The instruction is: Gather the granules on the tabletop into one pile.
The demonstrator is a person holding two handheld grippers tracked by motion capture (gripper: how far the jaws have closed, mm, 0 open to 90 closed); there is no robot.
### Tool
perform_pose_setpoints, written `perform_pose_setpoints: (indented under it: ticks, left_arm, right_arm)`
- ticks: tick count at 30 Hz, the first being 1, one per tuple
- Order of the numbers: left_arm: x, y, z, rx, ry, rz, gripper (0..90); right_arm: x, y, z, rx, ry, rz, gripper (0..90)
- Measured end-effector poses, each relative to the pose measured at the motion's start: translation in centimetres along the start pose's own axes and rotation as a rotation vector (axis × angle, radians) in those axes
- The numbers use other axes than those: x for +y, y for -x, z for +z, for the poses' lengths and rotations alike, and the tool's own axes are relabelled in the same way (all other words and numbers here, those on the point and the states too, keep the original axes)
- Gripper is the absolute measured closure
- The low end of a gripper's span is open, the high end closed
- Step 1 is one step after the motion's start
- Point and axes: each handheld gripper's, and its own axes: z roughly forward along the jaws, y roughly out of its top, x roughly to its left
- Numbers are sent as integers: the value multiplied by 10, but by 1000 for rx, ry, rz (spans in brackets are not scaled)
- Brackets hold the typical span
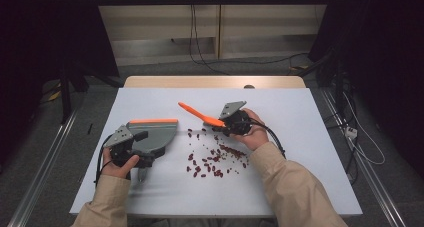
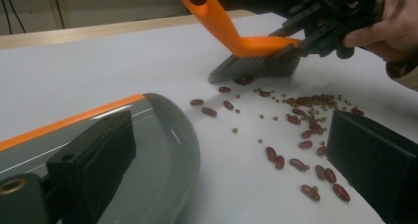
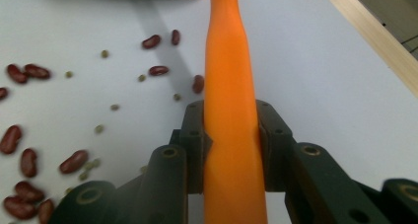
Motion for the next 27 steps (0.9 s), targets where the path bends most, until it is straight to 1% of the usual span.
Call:
perform_pose_setpoints:
  ticks: [2,4,7,18,27]
  left_arm:
    - [0,0,0,0,3,-2,48]
    - [0,0,0,0,4,-2,49]
    - [0,0,0,3,2,-2,48]
    - [0,0,-1,9,2,-5,48]
    - [-1,0,-1,11,-1,-4,48]
  right_arm:
    - [-1,-4,-3,16,3,-12,706]
    - [-2,-8,-6,39,9,-13,706]
    - [-5,-15,-10,60,13,-35,705]
    - [-12,-30,-22,108,35,-67,704]
    - [-14,-39,-30,141,29,-73,704]
